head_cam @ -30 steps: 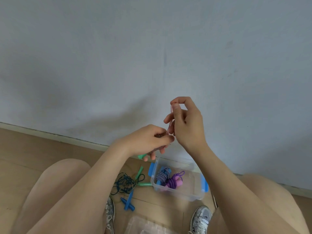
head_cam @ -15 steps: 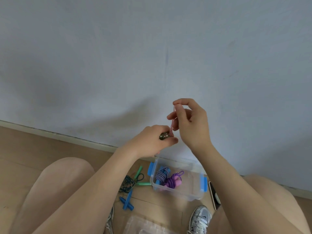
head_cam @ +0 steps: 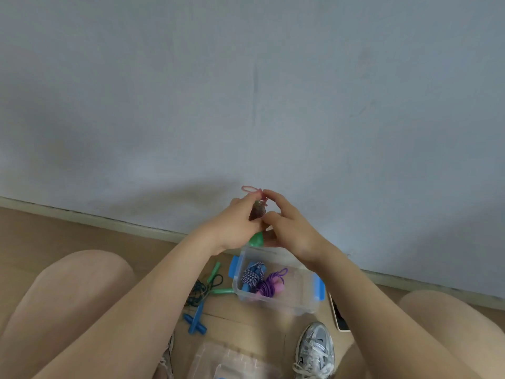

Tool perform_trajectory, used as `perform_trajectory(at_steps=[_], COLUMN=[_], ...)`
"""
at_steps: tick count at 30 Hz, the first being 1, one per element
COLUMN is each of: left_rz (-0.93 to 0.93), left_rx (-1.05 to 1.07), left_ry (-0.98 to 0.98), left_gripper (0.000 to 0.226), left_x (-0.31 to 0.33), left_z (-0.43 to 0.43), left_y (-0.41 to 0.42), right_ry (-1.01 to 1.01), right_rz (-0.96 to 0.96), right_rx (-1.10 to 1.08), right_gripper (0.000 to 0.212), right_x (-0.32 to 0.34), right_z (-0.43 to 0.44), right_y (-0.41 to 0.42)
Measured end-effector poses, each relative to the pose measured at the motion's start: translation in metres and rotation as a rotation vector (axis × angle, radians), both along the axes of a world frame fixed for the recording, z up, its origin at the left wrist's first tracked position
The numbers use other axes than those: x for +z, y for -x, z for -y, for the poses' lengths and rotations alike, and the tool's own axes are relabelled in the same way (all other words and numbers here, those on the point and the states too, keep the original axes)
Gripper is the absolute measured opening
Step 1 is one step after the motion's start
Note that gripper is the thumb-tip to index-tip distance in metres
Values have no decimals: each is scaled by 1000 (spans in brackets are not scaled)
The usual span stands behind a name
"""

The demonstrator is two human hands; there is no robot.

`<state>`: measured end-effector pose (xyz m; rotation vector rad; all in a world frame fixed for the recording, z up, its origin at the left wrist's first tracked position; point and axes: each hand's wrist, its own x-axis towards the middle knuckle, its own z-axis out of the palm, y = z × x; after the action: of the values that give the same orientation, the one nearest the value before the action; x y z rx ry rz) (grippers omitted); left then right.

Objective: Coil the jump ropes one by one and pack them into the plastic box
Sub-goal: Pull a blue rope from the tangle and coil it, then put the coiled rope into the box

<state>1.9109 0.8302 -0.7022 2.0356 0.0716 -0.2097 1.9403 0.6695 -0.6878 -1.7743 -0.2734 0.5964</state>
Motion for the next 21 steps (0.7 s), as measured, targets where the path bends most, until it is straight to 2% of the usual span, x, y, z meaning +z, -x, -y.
perform_trajectory(at_steps=[2,5,7,10,13,16,21], left_rz=[52,101,44,-44,-20,-80,-167], left_rx=[-11,2,-62,-194,-256,-330,-408], left_ry=[-51,-66,-83,-306,-571,-661,-739], left_gripper=[62,76,88,100,77,52,42], left_x=[-1,-5,-14,-31,-52,-74,-107], left_z=[4,8,9,10,10,11,5], left_y=[-4,-12,-17,-25,-34,-40,-42], right_ry=[-82,-121,-58,72,363,669,852], right_rz=[-51,-79,-48,-33,3,-7,-88], right_rx=[-51,-102,-139,-178,-91,84,108], right_gripper=[44,35,31,21,23,28,36], right_x=[-4,-16,-28,-57,-99,-134,-191], right_z=[8,16,20,27,38,49,55], right_y=[-3,-6,-12,-25,-38,-47,-50])
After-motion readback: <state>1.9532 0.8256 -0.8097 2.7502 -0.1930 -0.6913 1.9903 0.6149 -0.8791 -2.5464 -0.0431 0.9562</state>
